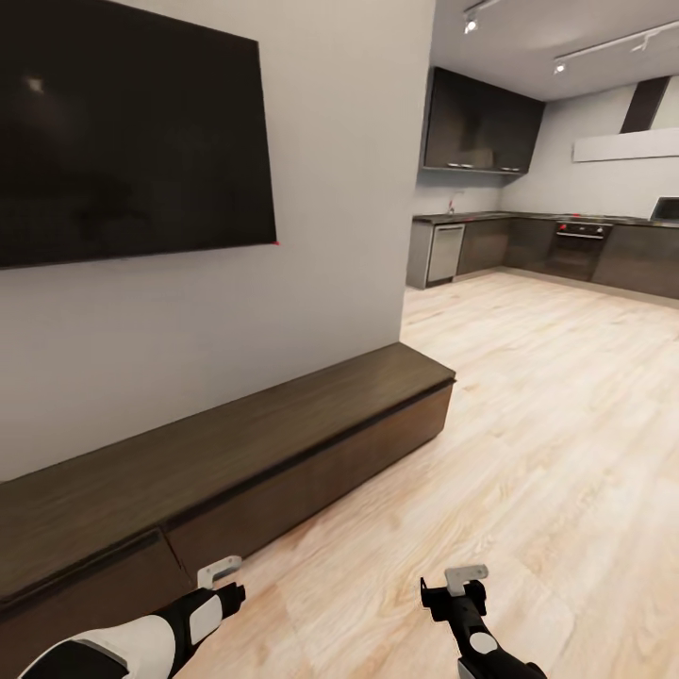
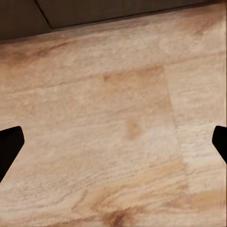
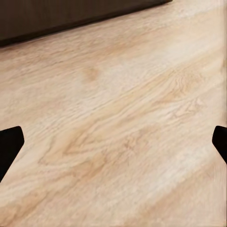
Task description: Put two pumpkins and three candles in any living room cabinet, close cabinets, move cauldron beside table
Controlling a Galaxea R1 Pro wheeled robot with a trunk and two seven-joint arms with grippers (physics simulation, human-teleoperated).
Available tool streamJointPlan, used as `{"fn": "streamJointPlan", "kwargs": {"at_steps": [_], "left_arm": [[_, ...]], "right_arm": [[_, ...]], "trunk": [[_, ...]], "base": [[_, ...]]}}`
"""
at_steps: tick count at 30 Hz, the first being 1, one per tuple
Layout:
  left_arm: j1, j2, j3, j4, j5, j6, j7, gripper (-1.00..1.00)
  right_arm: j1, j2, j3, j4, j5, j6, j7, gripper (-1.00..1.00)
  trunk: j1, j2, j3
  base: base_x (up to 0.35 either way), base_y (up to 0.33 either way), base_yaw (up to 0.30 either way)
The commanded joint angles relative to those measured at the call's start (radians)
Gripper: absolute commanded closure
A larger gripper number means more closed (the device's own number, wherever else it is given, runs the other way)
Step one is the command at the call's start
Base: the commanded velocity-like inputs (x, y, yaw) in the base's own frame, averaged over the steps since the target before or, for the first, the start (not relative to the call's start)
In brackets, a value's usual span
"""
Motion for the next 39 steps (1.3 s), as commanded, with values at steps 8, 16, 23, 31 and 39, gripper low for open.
{"fn": "streamJointPlan", "kwargs": {"at_steps": [8,16,23,31,39], "left_arm": [[-0.001,-0.001,-0.008,0.002,0.005,0.002,0.003,-1.0],[-0.001,-0.002,-0.008,0.002,0.005,0.002,0.003,-1.0],[-0.001,-0.002,-0.008,0.002,0.005,0.002,0.003,-1.0],[-0.001,-0.002,-0.008,0.002,0.005,0.002,0.003,-1.0],[-0.001,-0.002,-0.008,0.002,0.005,0.002,0.003,-1.0]], "right_arm": [[-0.001,0.0,0.009,0.001,-0.008,-0.003,-0.005,-1.0],[-0.001,0.0,0.009,0.001,-0.008,-0.002,-0.005,-1.0],[-0.001,0.0,0.009,0.0,-0.008,-0.002,-0.005,-1.0],[-0.001,0.0,0.009,0.001,-0.008,-0.002,-0.005,-1.0],[-0.001,0.0,0.009,0.001,-0.008,-0.002,-0.004,-1.0]], "trunk": [[0.0,0.0,-0.001],[0.0,0.0,-0.001],[0.0,0.0,-0.001],[0.0,0.0,-0.001],[0.0,0.0,-0.001]], "base": [[0.239,-0.254,0.0],[0.239,-0.254,0.0],[0.237,-0.254,0.0],[0.21,-0.255,0.0],[0.095,-0.261,0.0]]}}
